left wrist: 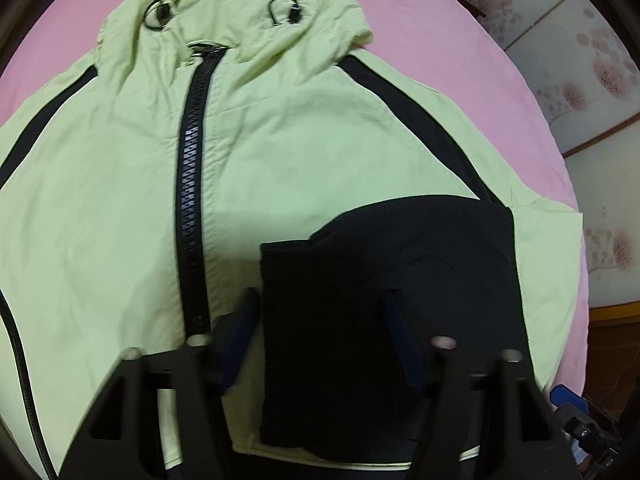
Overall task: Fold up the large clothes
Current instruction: 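Grasp the folded black cuff with the left gripper, then lay the cuff flat on the jacket body and open the left gripper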
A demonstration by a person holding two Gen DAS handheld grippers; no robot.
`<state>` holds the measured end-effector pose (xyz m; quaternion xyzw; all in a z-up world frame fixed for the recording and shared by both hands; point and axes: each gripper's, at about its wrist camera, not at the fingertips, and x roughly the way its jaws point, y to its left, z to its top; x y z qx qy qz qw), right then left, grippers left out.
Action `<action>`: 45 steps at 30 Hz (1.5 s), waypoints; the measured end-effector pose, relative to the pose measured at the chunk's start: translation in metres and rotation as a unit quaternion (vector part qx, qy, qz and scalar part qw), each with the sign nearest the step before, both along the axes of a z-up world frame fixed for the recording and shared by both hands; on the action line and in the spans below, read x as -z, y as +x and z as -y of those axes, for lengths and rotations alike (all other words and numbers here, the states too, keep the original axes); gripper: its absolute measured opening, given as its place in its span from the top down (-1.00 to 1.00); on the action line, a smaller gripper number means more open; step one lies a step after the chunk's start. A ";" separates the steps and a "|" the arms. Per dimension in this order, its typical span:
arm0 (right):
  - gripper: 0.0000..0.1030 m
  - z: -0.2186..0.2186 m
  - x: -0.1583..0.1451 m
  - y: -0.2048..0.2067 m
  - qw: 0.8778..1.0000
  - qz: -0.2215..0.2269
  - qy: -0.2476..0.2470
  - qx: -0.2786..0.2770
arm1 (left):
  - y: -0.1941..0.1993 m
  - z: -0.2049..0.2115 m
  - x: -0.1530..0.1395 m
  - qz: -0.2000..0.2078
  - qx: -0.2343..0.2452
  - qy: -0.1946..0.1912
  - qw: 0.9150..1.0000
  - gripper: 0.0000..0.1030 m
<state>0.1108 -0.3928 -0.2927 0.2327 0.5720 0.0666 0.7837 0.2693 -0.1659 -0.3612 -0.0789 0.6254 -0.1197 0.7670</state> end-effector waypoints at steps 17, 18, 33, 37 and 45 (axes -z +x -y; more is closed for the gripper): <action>0.21 0.028 -0.012 -0.017 0.996 0.001 -0.085 0.004 | 0.026 -0.014 -0.151 0.166 -0.044 0.038 0.984 0.57; 0.21 0.028 -0.011 -0.016 0.996 0.001 -0.086 0.004 | 0.028 -0.023 -0.155 0.174 -0.053 0.044 0.982 0.57; 0.21 -0.026 0.024 0.027 0.984 -0.008 -0.168 -0.058 | -0.003 -0.139 -0.064 0.054 -0.162 0.117 0.978 0.56; 0.21 -0.026 0.031 0.032 0.980 -0.023 -0.187 -0.058 | -0.011 -0.140 -0.057 0.051 -0.158 0.118 0.979 0.55; 0.21 -0.020 0.011 0.040 0.988 -0.012 -0.151 -0.031 | -0.002 -0.143 -0.039 0.026 -0.143 0.093 0.985 0.01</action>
